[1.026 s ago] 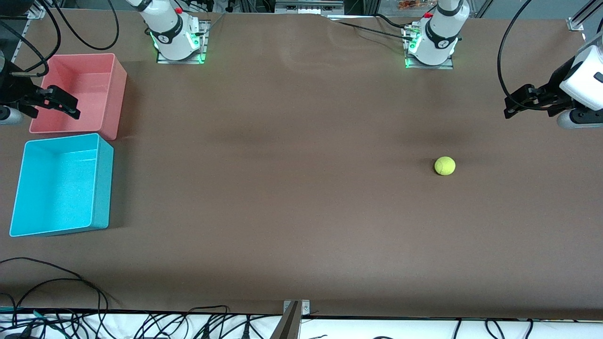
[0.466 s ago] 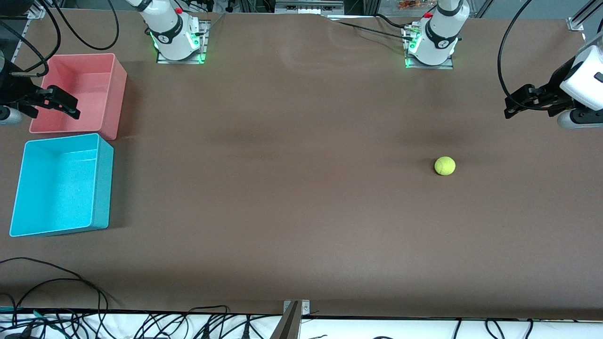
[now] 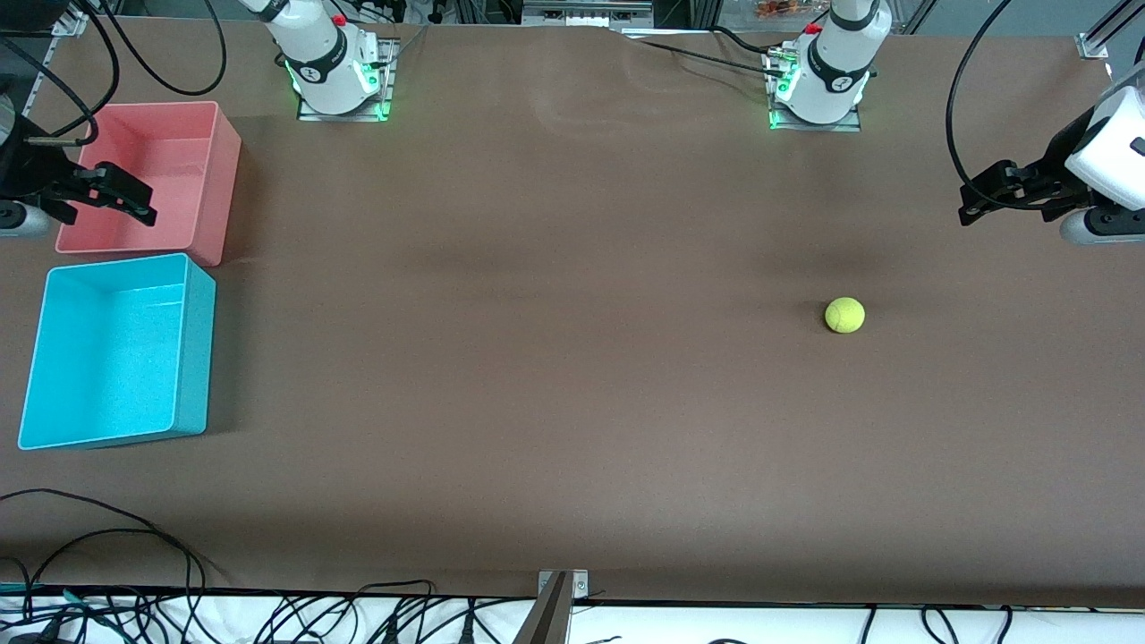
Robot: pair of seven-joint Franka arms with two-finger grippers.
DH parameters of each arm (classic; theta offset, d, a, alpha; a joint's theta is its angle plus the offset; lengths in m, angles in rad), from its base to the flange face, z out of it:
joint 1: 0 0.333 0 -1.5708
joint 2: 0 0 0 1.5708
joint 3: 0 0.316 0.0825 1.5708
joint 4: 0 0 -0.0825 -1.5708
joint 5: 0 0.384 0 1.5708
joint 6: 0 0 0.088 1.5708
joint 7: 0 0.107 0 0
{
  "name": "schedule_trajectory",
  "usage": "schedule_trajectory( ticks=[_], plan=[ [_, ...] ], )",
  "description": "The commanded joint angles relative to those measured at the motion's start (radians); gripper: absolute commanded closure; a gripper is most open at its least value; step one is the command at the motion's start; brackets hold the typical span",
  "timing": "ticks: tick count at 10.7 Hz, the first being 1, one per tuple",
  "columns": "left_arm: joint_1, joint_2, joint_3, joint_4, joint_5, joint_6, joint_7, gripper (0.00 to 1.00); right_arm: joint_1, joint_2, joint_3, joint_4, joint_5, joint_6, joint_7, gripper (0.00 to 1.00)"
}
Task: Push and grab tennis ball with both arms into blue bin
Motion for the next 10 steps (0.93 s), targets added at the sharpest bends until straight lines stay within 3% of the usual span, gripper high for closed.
schedule_trajectory(
  ticks=[1,10],
  plan=[
    [0.003,0.006,-0.001,0.018,0.010,-0.014,0.005,0.00,0.003,-0.015,0.035,-0.012,-0.006,-0.030,0.072,0.00],
    [0.003,0.006,-0.001,0.018,0.010,-0.014,0.005,0.00,0.000,-0.001,-0.012,-0.007,0.002,-0.016,0.017,0.00]
  ],
)
